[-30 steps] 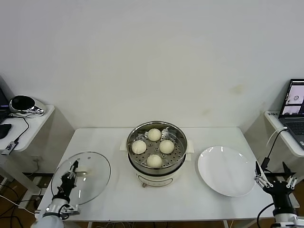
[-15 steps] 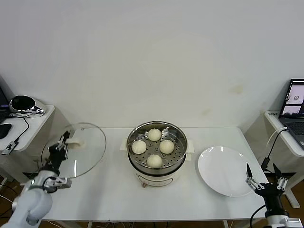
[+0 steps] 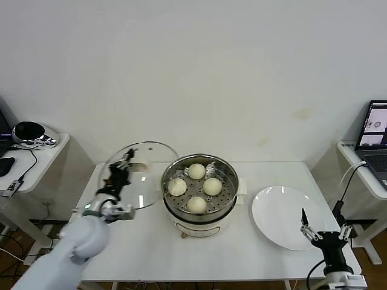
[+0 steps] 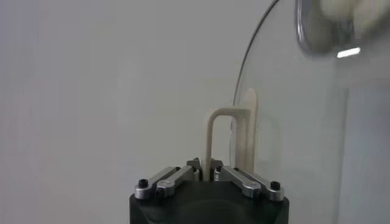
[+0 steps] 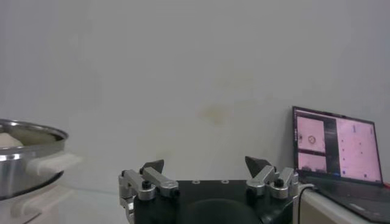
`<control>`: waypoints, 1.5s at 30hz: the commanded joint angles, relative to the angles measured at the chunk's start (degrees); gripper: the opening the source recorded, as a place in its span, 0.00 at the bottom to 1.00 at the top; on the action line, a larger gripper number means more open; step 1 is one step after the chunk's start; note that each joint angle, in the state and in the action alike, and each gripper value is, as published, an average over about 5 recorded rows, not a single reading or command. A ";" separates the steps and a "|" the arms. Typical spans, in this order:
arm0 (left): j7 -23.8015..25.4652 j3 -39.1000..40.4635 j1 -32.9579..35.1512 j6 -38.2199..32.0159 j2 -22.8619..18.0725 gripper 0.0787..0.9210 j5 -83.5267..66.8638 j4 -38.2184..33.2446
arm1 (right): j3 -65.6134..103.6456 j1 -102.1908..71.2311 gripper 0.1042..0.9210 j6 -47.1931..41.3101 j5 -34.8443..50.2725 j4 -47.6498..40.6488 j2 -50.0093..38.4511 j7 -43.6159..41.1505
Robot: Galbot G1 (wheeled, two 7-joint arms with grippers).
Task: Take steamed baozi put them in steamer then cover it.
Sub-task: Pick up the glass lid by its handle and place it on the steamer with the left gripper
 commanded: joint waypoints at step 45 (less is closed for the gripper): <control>11.27 19.68 -12.51 11.33 -25.75 0.09 25.41 16.01 | -2.69 0.16 0.88 1.86 -5.16 -2.10 2.52 0.05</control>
